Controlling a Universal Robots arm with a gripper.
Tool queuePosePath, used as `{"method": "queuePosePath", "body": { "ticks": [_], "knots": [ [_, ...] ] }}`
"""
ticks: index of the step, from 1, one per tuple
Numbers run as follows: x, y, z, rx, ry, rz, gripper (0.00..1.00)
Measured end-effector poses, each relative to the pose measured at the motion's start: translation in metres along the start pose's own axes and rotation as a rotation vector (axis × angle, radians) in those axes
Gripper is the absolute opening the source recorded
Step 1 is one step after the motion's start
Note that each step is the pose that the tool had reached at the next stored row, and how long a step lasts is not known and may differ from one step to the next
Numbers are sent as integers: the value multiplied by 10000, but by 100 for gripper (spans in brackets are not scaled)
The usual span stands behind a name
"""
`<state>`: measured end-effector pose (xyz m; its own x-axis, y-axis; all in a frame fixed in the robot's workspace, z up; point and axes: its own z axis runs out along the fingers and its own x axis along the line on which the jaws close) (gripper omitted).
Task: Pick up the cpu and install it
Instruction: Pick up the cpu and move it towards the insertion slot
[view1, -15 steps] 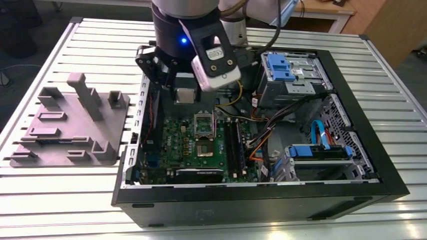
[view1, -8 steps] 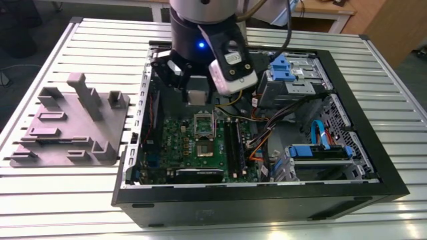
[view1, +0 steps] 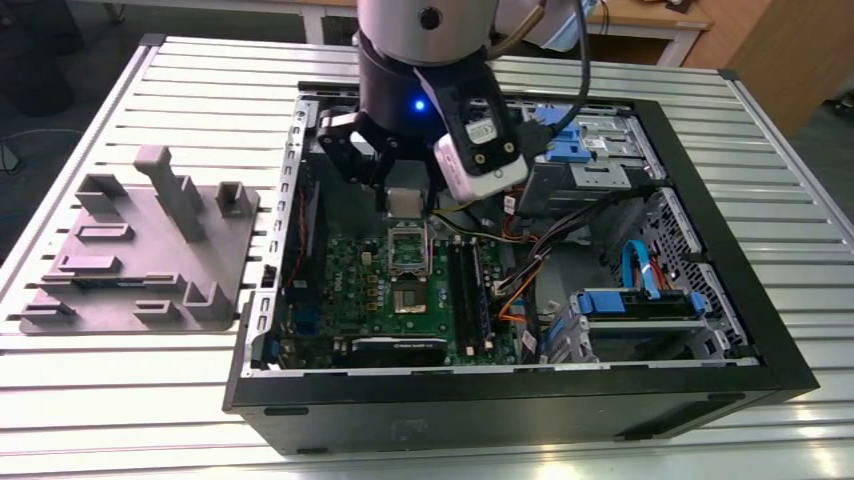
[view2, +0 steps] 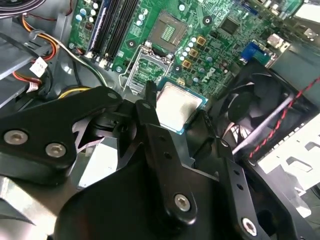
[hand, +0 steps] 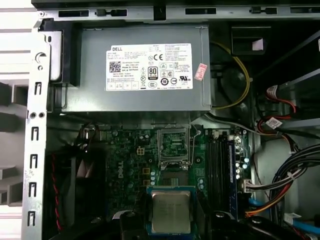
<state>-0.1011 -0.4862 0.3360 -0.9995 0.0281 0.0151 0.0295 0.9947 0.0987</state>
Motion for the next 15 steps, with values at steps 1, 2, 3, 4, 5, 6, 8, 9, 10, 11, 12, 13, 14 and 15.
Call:
{"method": "queuePosePath", "body": {
  "ticks": [1,2,3,4,5,6,8,9,10,11,12,13,14,15],
  "knots": [
    [-1,-2,18,0,1,-4,47],
    [-1,-5,37,1,1,-6,47],
    [-2,-8,55,1,1,-9,47],
    [-3,-10,73,0,1,-12,47],
    [-3,-11,83,-1,1,-14,47],
    [-3,-12,85,1,2,-15,47],
    [-3,-12,84,2,2,-15,47],
    [-3,-12,85,2,2,-16,47],
    [-3,-12,85,1,2,-15,47],
    [-3,-12,93,-2,1,-15,47],
    [-4,-14,110,-3,0,-16,47],
    [-4,-16,126,-1,1,-16,47],
    [-4,-18,143,0,1,-16,47],
    [-5,-21,162,1,2,-15,47]
  ]
}}
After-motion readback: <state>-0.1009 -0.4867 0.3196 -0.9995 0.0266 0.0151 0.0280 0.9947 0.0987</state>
